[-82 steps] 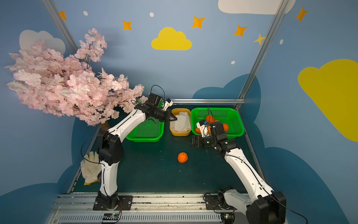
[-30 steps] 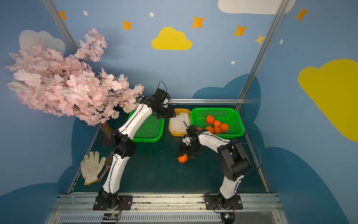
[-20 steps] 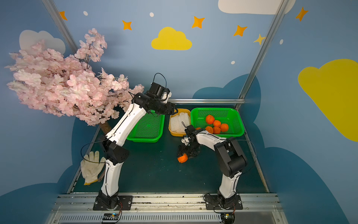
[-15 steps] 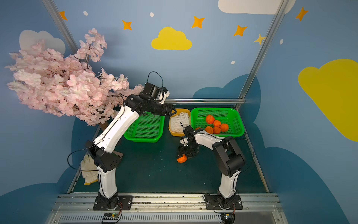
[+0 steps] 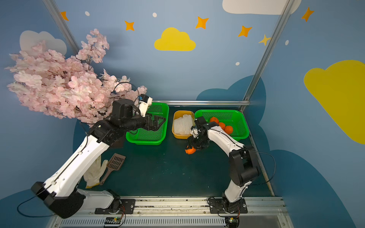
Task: Remove foam nets from oranges
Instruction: Pick up the orange from the center of the board, then place the orange in the basket.
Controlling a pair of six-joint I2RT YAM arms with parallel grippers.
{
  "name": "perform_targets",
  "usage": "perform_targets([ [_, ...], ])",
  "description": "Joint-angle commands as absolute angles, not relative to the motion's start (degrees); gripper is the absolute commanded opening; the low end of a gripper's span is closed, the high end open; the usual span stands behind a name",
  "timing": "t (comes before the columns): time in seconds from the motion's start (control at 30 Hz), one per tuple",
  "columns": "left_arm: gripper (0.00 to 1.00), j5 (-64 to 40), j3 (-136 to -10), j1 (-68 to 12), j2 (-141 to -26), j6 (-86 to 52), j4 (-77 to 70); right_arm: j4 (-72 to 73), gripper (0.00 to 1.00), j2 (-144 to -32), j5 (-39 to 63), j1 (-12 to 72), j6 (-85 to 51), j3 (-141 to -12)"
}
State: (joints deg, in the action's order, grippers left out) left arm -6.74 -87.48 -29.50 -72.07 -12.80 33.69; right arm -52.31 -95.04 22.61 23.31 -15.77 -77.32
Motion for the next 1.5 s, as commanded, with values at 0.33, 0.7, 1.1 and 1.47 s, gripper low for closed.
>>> perform_targets([
  [0.33,1.0,-1.67,-77.42,-26.54,-55.27,-4.43,29.91,-59.99,0.5,-101.58,12.66,1.06,-10.43,-98.62],
  [0.7,1.0,-0.23,-66.59,-26.21,-48.21,-9.04,31.45,-62.88,0.53,-127.36,15.69,3.61,-11.69,-126.25],
  [1.1,1.0,8.98,-57.01,-25.77,-42.06,-13.31,36.92,-66.3,0.68,-137.66,16.16,6.34,-12.27,-135.18],
  [1.47,1.0,14.24,-50.95,-19.87,-38.85,-16.7,37.83,-65.53,0.78,-127.88,17.65,3.0,-10.01,-126.59],
])
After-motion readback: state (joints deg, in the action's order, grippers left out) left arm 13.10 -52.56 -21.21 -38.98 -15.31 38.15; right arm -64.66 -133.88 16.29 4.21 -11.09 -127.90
